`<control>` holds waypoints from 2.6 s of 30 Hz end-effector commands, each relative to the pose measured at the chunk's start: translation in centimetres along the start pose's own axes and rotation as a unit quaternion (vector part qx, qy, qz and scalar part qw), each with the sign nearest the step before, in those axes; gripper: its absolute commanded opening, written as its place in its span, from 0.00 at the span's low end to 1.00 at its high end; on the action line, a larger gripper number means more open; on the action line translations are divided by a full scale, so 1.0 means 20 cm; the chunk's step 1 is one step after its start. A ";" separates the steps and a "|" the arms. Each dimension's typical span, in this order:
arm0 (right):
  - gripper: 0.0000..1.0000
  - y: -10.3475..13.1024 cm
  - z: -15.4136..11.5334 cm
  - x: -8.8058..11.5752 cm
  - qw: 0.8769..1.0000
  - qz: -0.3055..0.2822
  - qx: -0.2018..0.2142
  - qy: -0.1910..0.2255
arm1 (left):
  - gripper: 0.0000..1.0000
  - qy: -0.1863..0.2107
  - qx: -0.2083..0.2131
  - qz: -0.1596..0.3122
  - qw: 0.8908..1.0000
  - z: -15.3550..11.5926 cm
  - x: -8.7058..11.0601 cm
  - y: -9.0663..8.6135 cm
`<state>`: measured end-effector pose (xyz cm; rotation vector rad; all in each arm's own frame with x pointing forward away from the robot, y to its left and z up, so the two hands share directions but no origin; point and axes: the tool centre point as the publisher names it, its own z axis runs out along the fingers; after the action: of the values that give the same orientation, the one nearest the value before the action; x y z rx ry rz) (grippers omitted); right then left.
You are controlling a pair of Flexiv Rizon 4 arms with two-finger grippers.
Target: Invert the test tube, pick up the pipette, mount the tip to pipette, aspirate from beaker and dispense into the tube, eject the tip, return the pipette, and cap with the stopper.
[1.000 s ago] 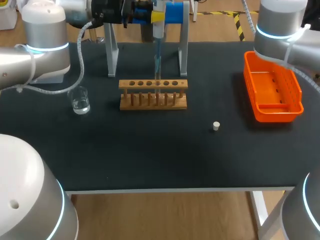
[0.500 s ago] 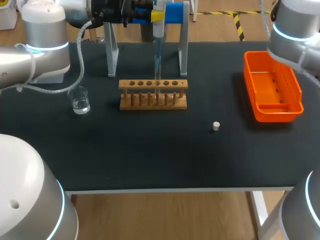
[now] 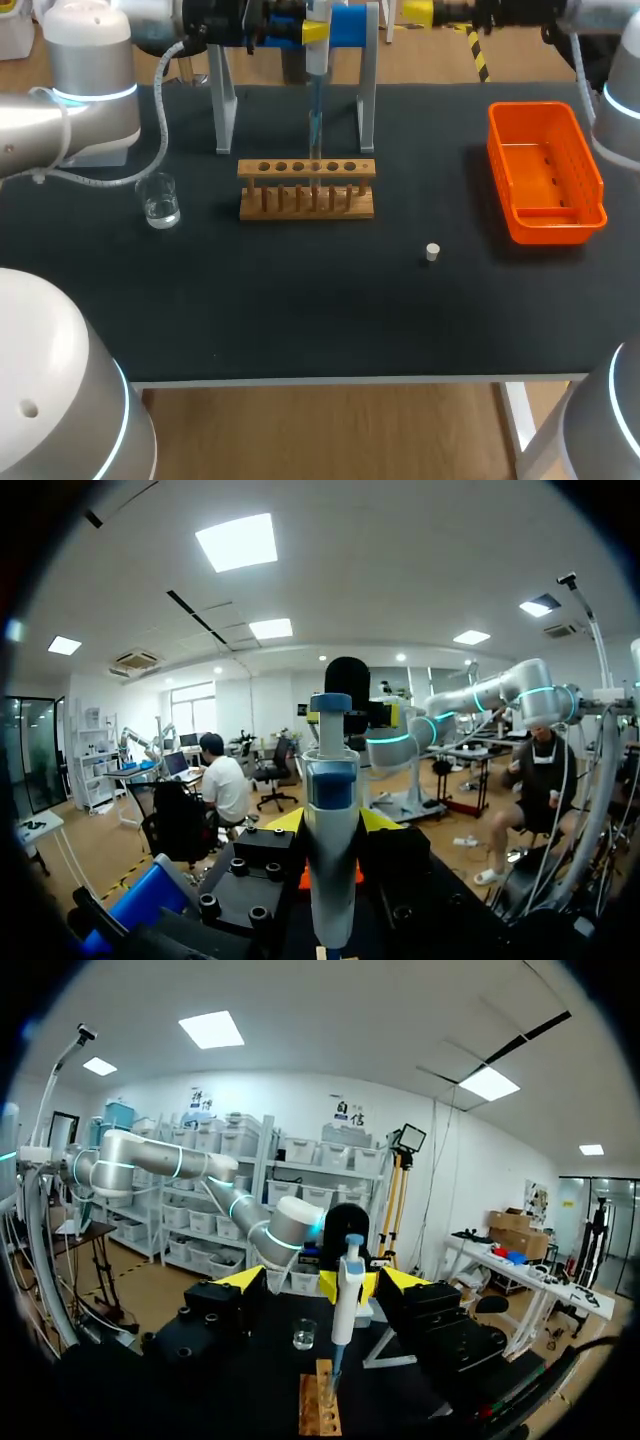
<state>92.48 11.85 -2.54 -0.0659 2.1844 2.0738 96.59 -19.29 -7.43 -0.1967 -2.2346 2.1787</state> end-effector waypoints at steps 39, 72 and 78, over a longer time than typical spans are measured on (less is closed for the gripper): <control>1.00 -1.04 0.26 0.05 0.998 -0.014 0.061 -0.002 | 0.00 0.003 -0.001 0.000 1.000 -0.01 -0.01 0.00; 1.00 -1.24 0.66 -0.13 0.991 0.029 0.127 0.034 | 0.00 0.003 -0.001 0.000 1.000 -0.01 -0.01 0.00; 1.00 -1.27 0.70 -0.13 0.989 0.026 0.144 0.030 | 0.00 0.003 -0.001 0.000 1.000 -0.01 -0.01 0.00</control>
<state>98.83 23.73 -27.84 -0.0455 2.5154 1.7932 96.59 -19.28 -7.43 -0.1967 -2.2347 2.1786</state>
